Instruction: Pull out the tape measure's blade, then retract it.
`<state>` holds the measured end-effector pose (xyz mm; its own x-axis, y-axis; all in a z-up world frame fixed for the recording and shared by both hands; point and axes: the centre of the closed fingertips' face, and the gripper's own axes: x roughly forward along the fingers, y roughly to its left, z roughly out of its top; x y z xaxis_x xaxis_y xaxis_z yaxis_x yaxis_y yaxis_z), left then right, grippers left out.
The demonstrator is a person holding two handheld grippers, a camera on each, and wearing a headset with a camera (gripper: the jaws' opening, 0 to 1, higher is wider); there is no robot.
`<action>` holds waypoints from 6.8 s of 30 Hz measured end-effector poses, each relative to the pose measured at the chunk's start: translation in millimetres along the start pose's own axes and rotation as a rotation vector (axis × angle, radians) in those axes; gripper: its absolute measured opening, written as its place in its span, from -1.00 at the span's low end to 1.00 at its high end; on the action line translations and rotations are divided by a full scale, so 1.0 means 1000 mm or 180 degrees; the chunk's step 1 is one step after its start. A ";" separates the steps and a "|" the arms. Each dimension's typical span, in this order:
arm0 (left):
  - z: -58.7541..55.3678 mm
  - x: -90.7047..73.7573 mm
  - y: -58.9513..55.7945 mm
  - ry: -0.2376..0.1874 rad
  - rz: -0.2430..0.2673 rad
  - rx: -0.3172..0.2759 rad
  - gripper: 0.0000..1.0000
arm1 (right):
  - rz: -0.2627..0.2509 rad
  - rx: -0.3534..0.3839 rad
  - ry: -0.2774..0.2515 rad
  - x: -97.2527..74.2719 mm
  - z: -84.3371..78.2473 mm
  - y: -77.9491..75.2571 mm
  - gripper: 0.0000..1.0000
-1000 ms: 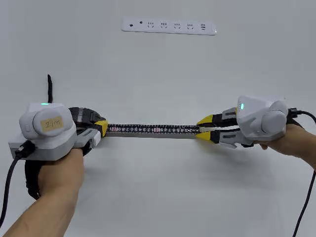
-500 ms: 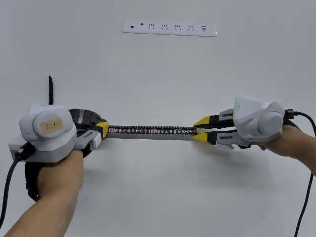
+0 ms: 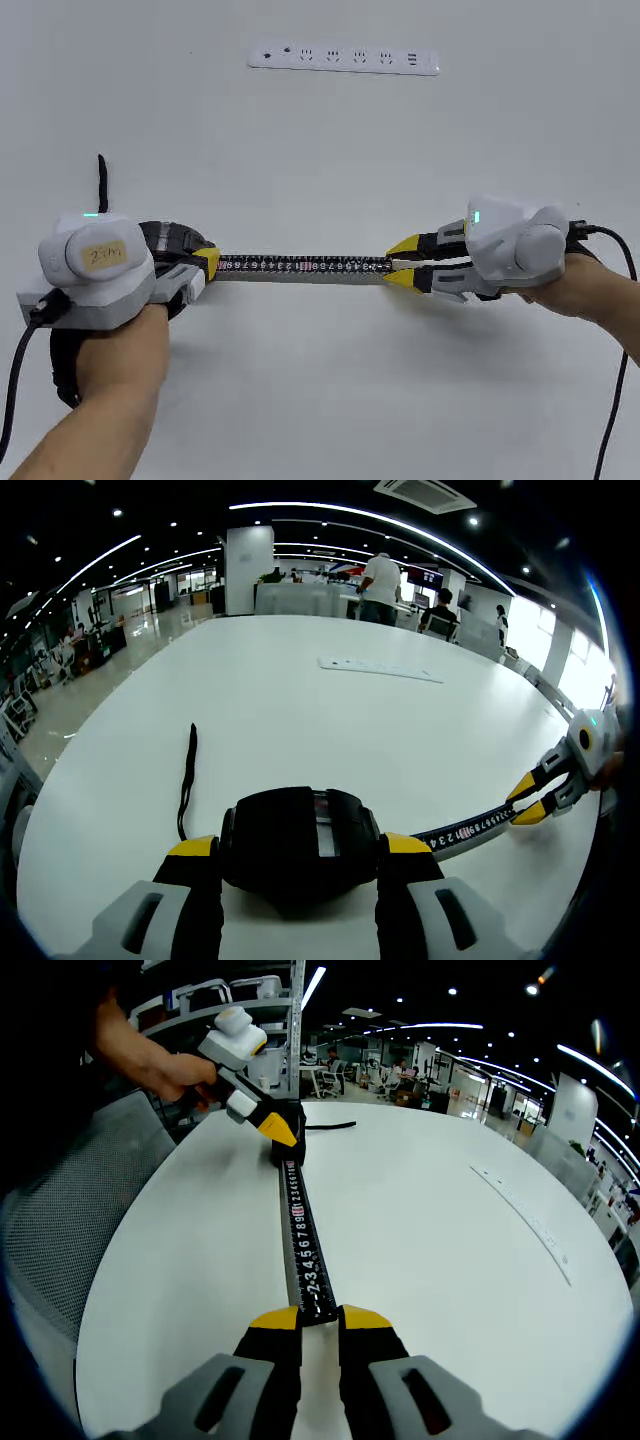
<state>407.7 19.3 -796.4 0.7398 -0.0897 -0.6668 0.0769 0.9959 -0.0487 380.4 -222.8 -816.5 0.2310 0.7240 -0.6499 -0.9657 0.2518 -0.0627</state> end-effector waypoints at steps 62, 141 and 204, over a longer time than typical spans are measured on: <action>0.000 -0.001 0.000 0.0034 -0.0038 -0.0036 0.16 | 0.0051 -0.0026 -0.0086 0.021 0.022 0.003 -0.76; -0.001 0.000 0.001 0.0069 -0.0098 -0.0072 0.17 | 0.0147 0.0017 -0.0269 0.074 0.065 0.017 -0.75; 0.000 -0.001 0.002 0.0088 -0.0144 -0.0126 0.18 | 0.0199 -0.0017 -0.0413 0.145 0.120 0.035 -0.75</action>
<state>406.5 21.1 -795.8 0.7174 -0.1348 -0.6835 0.0828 0.9907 -0.1084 394.3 -32.4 -821.8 0.1832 0.8152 -0.5495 -0.9793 0.2003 -0.0294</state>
